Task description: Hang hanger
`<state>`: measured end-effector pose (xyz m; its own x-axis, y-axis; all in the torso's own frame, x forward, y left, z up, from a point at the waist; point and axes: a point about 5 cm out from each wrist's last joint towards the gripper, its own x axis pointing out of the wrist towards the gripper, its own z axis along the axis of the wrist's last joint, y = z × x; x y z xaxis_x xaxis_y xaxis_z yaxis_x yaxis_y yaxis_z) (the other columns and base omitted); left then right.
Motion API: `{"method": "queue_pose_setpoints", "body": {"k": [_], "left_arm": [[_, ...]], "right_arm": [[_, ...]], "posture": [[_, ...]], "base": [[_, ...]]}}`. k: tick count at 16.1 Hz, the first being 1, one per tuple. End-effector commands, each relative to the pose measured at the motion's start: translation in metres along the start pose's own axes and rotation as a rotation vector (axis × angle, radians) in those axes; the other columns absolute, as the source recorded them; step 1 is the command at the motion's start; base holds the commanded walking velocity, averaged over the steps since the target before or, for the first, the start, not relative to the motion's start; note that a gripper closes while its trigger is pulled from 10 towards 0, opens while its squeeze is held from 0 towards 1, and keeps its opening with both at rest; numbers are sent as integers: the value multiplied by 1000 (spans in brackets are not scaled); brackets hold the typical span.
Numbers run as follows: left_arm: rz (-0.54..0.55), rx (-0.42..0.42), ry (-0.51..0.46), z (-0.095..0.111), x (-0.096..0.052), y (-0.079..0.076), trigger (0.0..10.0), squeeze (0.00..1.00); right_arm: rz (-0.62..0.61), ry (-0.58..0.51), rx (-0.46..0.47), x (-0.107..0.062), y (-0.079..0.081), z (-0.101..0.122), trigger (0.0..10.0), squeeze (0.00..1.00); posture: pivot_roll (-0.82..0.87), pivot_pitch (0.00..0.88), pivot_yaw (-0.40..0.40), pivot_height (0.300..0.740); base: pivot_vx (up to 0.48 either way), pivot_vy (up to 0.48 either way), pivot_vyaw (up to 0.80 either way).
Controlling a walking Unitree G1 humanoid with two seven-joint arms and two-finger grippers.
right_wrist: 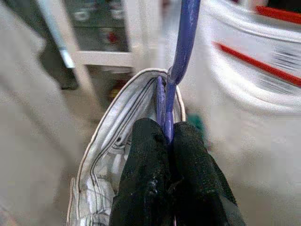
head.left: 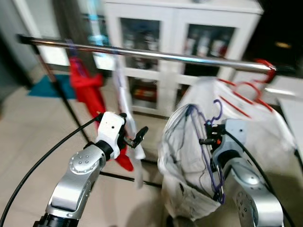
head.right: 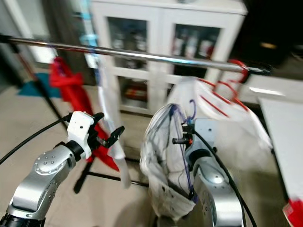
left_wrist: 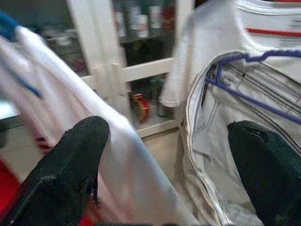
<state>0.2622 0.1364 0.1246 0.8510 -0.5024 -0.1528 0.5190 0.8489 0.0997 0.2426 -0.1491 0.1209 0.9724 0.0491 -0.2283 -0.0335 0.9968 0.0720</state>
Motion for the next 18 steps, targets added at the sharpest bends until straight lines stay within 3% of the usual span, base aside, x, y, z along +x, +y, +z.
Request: {"method": "queue_pose_setpoints", "body": {"k": [1,4,13,16,18], "left_arm": [[7,11,4,1,-4,1,10000,0],[7,10,1,1,-4,1,10000,0],[-1,18,-8,2,0,2,10000,0],[12,58,0,1,4,6,10000,0],[38,144,29,-1,11,11,10000,0]], "right_arm": [[-37,-90,12,-1,0,18,10000,0],[-37,-62,30,0,-1,16,10000,0],[35,-57,59,3,7,18,10000,0],[146,-115,67,2,17,29,10000,0],[220,-163,77,4,22,39,10000,0]], "posture": [[-88,0,9,740],[-89,0,8,740],[-106,0,7,740],[-114,0,8,740],[-111,0,-8,740]], "base": [[-315,0,-800],[-337,0,-662],[-370,0,0],[0,0,0],[0,0,0]]}}
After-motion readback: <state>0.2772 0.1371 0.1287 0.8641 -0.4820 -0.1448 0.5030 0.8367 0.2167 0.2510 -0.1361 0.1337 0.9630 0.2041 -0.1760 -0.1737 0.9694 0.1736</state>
